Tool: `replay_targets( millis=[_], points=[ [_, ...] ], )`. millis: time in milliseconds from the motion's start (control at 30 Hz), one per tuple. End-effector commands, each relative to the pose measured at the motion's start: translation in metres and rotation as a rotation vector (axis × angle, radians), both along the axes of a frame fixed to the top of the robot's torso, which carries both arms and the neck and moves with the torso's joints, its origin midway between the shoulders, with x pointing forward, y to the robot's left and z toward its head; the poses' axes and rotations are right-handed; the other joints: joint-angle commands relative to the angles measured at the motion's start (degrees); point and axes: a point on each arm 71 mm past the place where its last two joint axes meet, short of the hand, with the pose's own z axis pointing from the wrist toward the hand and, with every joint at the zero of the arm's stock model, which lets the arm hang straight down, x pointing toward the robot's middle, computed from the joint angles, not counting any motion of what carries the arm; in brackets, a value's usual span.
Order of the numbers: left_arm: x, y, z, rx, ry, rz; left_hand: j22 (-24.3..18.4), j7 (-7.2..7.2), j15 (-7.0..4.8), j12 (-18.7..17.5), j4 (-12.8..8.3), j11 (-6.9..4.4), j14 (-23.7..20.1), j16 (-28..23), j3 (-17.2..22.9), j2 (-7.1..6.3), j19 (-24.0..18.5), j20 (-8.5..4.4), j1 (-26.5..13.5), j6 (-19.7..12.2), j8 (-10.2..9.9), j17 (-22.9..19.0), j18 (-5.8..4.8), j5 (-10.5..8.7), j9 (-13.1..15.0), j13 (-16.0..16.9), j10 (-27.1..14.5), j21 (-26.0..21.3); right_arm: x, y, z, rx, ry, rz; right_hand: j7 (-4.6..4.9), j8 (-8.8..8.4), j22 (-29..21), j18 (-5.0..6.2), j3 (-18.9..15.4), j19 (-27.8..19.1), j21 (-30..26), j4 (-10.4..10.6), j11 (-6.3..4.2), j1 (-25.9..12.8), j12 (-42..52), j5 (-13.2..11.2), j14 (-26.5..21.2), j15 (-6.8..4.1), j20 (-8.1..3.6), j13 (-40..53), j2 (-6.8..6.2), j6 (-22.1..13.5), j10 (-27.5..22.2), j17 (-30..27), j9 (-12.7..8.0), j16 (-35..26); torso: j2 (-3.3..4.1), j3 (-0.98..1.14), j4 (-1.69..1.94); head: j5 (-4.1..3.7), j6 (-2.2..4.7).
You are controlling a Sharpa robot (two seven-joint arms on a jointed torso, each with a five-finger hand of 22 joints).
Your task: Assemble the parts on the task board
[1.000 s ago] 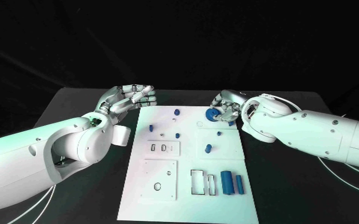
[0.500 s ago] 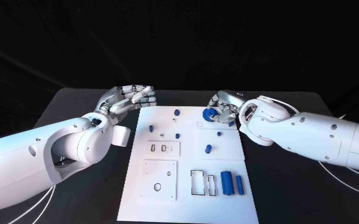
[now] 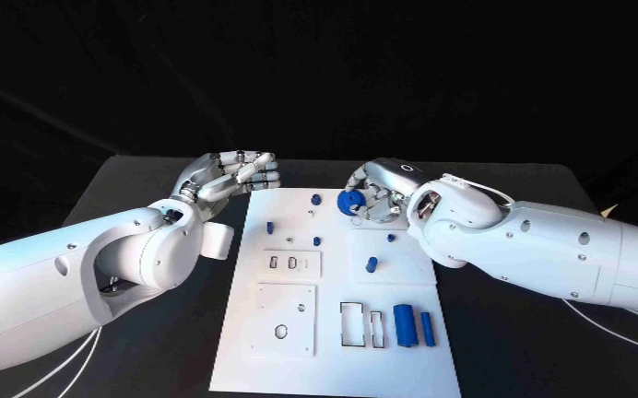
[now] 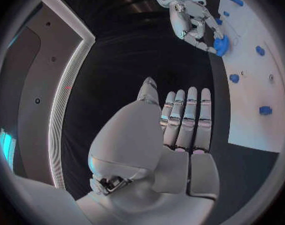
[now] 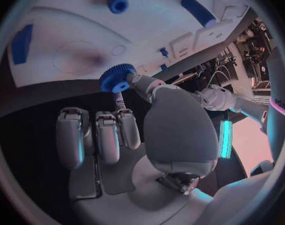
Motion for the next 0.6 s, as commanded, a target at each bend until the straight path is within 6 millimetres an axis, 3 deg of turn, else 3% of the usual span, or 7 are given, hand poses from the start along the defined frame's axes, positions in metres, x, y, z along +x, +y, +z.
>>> replay_targets(
  millis=[33,233,400,600],
  points=[
    [0.000,-0.003,0.001,-0.012,-0.005,-0.021,-0.1,0.40,-0.08,-0.3,-0.1,0.03,-0.3,-0.3,-0.3,0.63,0.4,0.04,-0.1,-0.5,-0.3,0.1,1.11,-0.32,0.1,0.1,-0.4,-0.2,-0.004,0.018,0.006,-0.038,-0.117,0.035,-1.78,0.41,9.2,-0.97,0.3,1.0,0.4,-0.3,-0.04,-0.5,0.3,-0.4,5.9,-0.46,0.00,7.0,0.09,2.3,0.5,15.1,18.4,0.2,0.01,-0.05,0.09,0.14,0.01],
    [0.000,-0.005,0.001,-0.013,-0.005,-0.025,-0.1,0.40,-0.08,-0.3,-0.1,0.03,-0.3,-0.3,-0.3,0.63,0.4,0.04,-0.1,-0.5,-0.3,0.1,1.11,-0.32,0.1,0.1,-0.4,-0.2,-0.005,0.043,0.006,-0.054,-0.147,0.065,-1.81,0.40,9.2,-0.99,0.3,1.0,0.4,-0.4,-0.06,-0.6,0.3,-0.6,5.9,-0.48,-0.02,7.0,0.00,2.3,0.4,15.1,18.4,0.2,0.06,-0.15,0.20,0.18,0.00],
    [0.000,-0.005,0.001,-0.014,-0.005,-0.025,-0.1,0.40,-0.08,-0.3,-0.1,0.03,-0.3,-0.3,-0.3,0.63,0.4,0.04,-0.1,-0.5,-0.3,0.1,1.11,-0.32,0.1,0.1,-0.4,-0.2,-0.003,0.059,-0.002,-0.062,-0.138,0.075,-1.81,0.38,9.3,-1.00,0.3,1.1,0.5,-0.5,-0.07,-0.7,0.3,-0.9,5.9,-0.50,-0.04,7.0,-0.07,2.3,0.5,15.1,18.4,0.2,0.08,-0.17,0.08,0.34,0.09],
    [0.000,-0.006,0.002,-0.014,-0.006,-0.026,-0.2,0.39,-0.07,-0.3,-0.1,0.02,-0.3,-0.3,-0.4,0.71,0.4,0.05,0.0,-0.5,-0.4,0.1,1.11,-0.35,0.1,0.1,-0.5,-0.3,0.000,0.072,-0.012,-0.071,-0.118,0.085,-1.80,0.34,9.3,-1.00,0.3,1.1,0.5,-0.6,-0.07,-0.8,0.3,-1.0,5.9,-0.51,-0.05,7.0,-0.14,2.3,0.4,15.1,18.4,0.2,0.08,-0.12,0.06,0.59,-0.17]
  ],
)
